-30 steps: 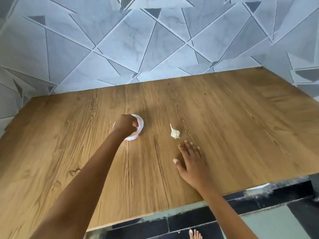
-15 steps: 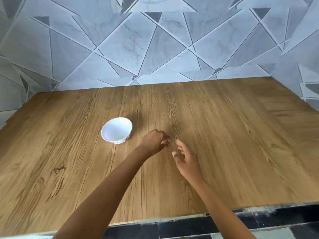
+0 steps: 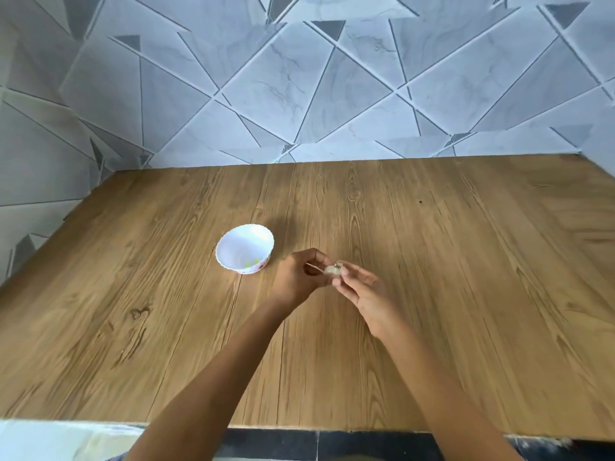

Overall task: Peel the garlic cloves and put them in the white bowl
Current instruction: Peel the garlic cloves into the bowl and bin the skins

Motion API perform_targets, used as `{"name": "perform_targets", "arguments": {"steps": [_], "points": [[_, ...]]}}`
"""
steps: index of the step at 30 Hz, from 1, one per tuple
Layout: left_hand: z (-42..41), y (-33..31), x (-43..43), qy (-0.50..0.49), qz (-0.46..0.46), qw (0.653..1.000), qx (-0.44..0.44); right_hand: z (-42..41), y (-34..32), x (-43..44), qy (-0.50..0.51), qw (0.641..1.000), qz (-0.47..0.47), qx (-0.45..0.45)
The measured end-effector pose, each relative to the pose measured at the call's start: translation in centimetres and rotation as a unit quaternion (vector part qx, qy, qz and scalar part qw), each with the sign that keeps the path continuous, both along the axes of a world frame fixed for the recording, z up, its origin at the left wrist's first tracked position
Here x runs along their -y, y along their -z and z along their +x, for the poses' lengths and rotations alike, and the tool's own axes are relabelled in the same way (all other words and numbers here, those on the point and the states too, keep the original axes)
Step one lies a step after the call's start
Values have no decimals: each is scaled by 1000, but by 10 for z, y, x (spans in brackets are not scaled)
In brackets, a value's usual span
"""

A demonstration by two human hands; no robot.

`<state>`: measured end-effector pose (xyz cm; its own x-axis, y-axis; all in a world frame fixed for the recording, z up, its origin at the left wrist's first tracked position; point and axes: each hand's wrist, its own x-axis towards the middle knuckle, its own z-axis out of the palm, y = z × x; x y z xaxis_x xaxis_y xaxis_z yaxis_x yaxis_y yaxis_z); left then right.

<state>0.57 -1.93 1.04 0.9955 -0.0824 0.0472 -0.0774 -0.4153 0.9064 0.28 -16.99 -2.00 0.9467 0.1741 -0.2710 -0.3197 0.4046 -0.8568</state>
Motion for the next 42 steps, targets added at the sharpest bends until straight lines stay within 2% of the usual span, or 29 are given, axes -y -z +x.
{"name": "perform_targets", "arguments": {"steps": [2, 9, 18, 23, 25, 28, 31, 33, 35, 40, 42], "points": [[0, -3, -6, 18, -35, 999, -24, -1, -1, -1, -4, 1000, -12, 10], [0, -8, -14, 30, -11, 999, -15, -9, -3, -6, -36, 998, -36, 46], [-9, -8, -5, -13, 203, 975, 87, -13, 0, -14, 6, 991, -126, 31], [-11, -8, -11, -60, 175, 980, 75, -9, -2, -18, -10, 988, -152, 12], [-9, -11, -18, -98, 85, 991, 19, -6, -2, -17, -7, 982, -186, 15], [-11, -12, -28, -127, -21, 991, -48, 2, 0, -16, 5, 946, -309, 99], [-21, -5, -38, -121, -39, 989, -73, 13, 1, -23, 13, 852, -471, 226], [-28, 2, -42, -121, -54, 988, -84, 19, 7, -30, 14, 807, -527, 266], [-35, 5, -44, -131, -70, 984, -95, 23, 12, -33, 17, 787, -548, 282], [-51, 5, -46, -154, -98, 974, -131, 22, 24, -25, 12, 771, -546, 328], [-58, 3, -46, -159, -107, 971, -140, 11, 24, -19, 68, 756, -544, 358]]}}
